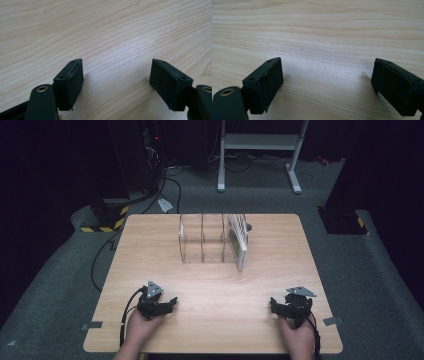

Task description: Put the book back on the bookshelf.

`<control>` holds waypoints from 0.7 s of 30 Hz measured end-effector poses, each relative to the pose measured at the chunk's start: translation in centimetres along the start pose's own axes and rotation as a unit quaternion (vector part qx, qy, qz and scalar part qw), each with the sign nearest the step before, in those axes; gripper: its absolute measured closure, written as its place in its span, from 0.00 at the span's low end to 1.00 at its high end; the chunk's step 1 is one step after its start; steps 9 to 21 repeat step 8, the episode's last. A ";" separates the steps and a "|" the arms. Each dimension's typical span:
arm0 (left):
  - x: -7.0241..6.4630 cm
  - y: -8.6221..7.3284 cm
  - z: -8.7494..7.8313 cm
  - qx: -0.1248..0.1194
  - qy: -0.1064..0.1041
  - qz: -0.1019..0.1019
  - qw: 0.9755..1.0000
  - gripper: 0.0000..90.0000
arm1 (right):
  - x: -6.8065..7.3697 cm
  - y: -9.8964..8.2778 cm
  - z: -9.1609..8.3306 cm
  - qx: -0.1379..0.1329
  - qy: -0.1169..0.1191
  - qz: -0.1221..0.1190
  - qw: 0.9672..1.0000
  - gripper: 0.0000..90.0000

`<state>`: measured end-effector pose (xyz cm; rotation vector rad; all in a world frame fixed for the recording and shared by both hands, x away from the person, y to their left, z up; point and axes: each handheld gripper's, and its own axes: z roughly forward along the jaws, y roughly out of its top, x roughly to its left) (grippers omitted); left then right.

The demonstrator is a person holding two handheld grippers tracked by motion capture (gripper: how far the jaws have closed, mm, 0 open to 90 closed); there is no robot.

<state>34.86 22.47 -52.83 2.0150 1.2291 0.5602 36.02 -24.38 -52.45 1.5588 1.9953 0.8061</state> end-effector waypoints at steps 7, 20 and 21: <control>-0.1 -0.3 -0.3 0.000 0.005 -0.002 1.000 0.30 | 0.1 0.0 0.0 -0.001 -0.001 0.001 1.000 0.11; -0.1 -0.3 -0.3 0.001 0.005 -0.001 1.000 0.29 | 0.1 0.0 0.0 0.000 -0.001 0.001 1.000 0.11; -0.1 -0.3 -0.3 0.001 0.005 -0.001 1.000 0.29 | 0.1 0.0 0.0 0.000 -0.001 0.001 1.000 0.11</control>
